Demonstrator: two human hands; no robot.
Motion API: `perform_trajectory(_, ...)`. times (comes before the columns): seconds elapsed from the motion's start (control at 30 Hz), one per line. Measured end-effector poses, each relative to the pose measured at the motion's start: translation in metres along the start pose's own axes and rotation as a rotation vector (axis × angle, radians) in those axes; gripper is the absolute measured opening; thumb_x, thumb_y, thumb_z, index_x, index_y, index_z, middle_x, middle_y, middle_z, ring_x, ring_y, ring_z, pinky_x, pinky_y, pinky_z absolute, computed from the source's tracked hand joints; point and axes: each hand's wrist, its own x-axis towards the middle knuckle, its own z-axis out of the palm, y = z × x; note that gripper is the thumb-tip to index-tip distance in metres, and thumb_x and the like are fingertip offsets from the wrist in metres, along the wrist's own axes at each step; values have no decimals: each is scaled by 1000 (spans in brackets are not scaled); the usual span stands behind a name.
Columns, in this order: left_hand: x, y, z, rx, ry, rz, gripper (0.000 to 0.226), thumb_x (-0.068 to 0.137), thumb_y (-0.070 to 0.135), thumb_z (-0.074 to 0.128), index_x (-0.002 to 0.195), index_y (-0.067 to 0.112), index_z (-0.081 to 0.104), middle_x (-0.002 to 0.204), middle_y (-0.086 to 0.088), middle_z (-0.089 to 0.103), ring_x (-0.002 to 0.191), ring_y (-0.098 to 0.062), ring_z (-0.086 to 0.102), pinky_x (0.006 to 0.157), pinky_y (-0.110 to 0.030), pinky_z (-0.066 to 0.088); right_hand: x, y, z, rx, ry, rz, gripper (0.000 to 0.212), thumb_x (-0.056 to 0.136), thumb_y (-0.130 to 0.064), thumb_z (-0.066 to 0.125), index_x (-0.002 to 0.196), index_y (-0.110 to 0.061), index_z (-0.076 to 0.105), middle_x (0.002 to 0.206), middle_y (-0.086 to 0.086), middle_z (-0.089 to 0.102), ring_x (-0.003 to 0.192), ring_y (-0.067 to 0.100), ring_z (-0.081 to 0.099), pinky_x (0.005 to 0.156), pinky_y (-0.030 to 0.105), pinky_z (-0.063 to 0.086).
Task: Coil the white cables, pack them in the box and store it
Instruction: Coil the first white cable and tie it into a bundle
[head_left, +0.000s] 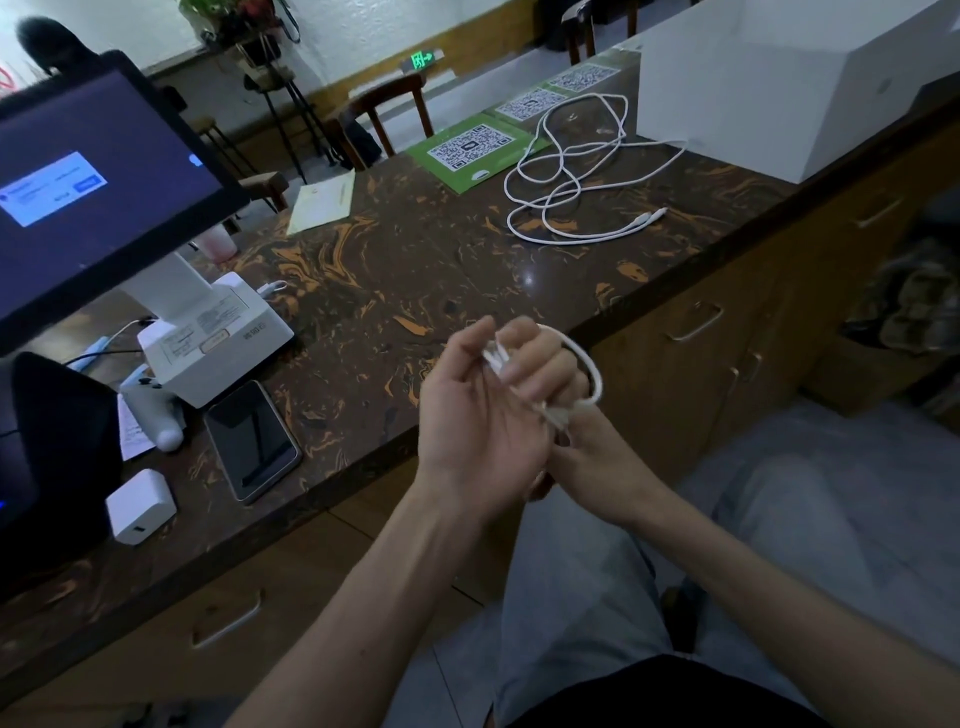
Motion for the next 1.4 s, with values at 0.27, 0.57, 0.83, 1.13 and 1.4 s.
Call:
perform_trajectory(0.27,5,9,9,-6,201,216,28,101,26,27,82,13,44,71,2,38,63,-13,44,72,-28,34,-12,2,-3,-80,62,31,9,94,-28,63,94,-19,64,77,-3,64,67,13,59,58,28,48)
perform_trajectory(0.57,5,10,5,319,325,212,25,100,25,33,80,16,44,68,2,39,64,-13,43,74,-29,34,-26,6,-23,308,-148,67,42,101,-36,44,122,-5,61,75,5,46,63,16,40,58,25,35)
perform_trajectory(0.83,-8,44,6,941,127,-273,47,96,31,49,53,19,36,39,8,25,32,-7,18,41,-28,7,-30,10,-43,132,-28,-11,24,98,-14,53,77,-9,63,63,-4,53,54,4,45,52,15,37)
perform_trajectory(1.13,-23,43,-15,1023,256,-64,53,99,36,50,52,15,36,43,3,23,38,-12,16,58,-41,2,-21,3,-81,113,-20,-16,15,96,-4,58,106,-7,69,92,6,71,79,14,67,69,19,52)
perform_trajectory(1.4,-4,33,-9,1613,388,210,54,99,40,53,59,5,61,47,-6,39,42,-18,34,43,-27,28,-23,24,-21,597,-280,64,13,97,-4,53,100,-6,65,75,2,59,62,12,52,58,23,42)
